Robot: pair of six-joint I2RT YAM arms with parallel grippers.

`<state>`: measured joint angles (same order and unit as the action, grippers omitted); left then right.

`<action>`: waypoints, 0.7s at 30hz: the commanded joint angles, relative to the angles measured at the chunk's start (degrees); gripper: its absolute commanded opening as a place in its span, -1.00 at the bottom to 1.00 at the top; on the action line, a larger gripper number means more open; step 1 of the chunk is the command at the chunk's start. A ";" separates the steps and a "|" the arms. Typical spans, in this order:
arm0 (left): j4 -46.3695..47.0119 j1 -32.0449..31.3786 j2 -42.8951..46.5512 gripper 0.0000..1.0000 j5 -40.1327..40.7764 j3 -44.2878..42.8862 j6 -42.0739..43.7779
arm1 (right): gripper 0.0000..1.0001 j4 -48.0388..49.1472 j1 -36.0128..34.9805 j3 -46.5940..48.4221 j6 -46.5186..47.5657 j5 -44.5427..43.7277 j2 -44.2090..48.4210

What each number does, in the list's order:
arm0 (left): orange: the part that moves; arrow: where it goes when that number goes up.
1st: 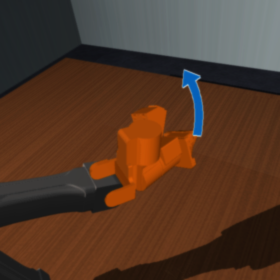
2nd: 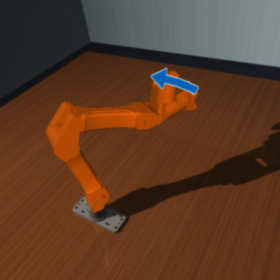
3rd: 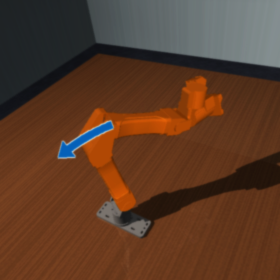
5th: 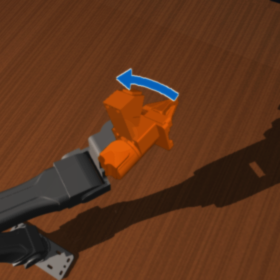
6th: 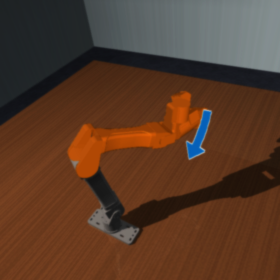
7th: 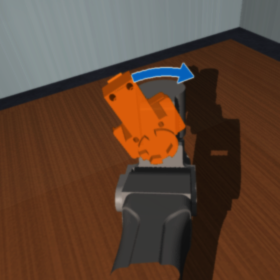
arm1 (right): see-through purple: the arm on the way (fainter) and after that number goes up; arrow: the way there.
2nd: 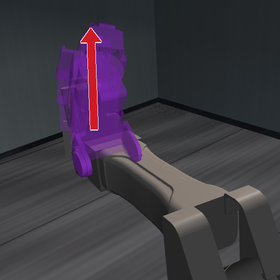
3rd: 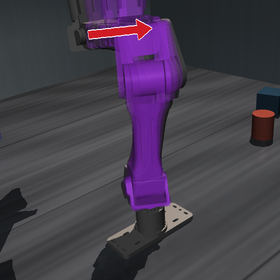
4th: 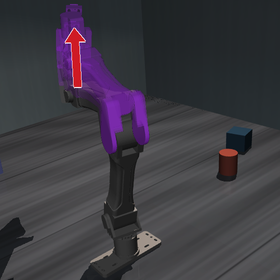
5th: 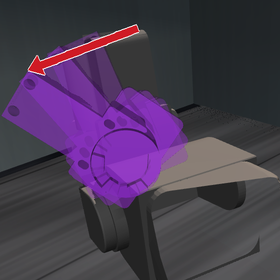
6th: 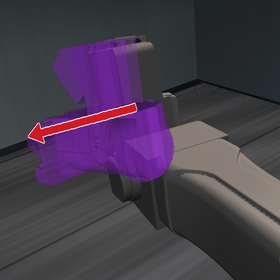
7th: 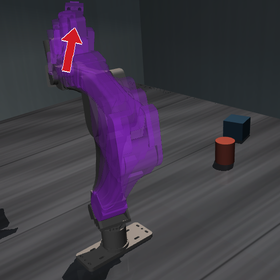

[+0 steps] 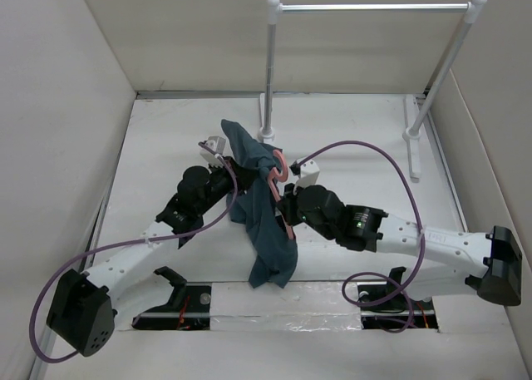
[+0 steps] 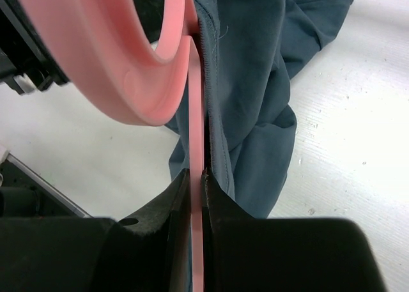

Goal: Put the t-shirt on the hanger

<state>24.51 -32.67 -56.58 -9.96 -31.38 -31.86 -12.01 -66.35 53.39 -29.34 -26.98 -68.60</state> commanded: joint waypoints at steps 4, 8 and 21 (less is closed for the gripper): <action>-2.00 -0.03 4.19 -1.00 14.78 -9.04 1.71 | -1.00 0.77 0.34 -0.56 0.95 1.75 2.50; -5.35 -0.03 0.87 -1.00 17.51 -15.02 2.41 | -1.00 -3.62 -0.27 -0.39 0.87 2.81 5.39; -8.51 -0.03 -2.57 -1.00 15.85 -26.26 3.29 | -1.00 -19.09 -1.42 17.87 8.50 -4.21 13.84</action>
<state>13.54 -32.69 -60.38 6.35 -51.94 -29.80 -28.77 -67.22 63.29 -25.17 -26.70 -56.58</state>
